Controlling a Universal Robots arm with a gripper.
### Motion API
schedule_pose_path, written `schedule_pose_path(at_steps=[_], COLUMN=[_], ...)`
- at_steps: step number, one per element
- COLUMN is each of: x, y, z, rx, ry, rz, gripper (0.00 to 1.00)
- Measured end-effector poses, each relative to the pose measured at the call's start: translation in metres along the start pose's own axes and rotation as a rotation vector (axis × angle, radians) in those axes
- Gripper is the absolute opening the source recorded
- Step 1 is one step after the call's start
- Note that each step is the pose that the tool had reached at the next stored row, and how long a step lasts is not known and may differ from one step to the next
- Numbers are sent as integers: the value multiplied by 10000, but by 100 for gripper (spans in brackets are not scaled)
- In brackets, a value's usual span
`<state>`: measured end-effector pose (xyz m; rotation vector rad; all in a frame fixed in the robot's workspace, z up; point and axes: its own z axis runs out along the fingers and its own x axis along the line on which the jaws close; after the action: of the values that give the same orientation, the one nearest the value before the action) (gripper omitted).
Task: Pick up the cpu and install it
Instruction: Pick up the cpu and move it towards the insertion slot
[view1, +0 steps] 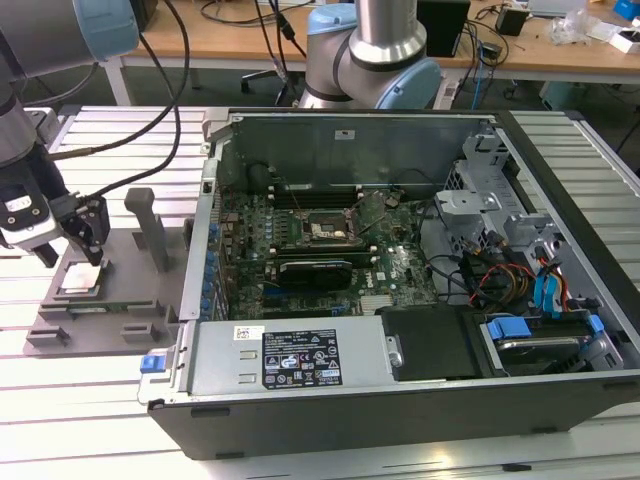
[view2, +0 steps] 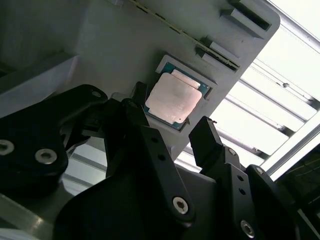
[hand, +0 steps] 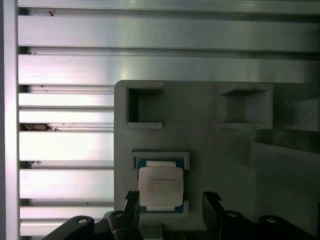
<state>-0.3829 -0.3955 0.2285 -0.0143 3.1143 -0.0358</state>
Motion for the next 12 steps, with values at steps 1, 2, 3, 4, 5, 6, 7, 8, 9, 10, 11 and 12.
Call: schedule_pose_path(at_steps=[1,2,3,4,5,6,7,8,9,10,11,12], x=[0,0,0,1,1,1,1,1,1,1,1,2], y=[0,0,0,1,0,1,1,1,1,1,1,1], z=[4,10,15,21,25,29,35,37,42,49,53,61], rx=[0,0,0,0,0,0,0,0,0,-1,-1,0], ry=[0,0,0,-1,0,0,0,0,0,-1,-1,-1], rz=[0,0,0,0,-1,0,0,0,0,0,0,0], gripper=[62,62,62,62,62,62,62,62,62,62,62,62])
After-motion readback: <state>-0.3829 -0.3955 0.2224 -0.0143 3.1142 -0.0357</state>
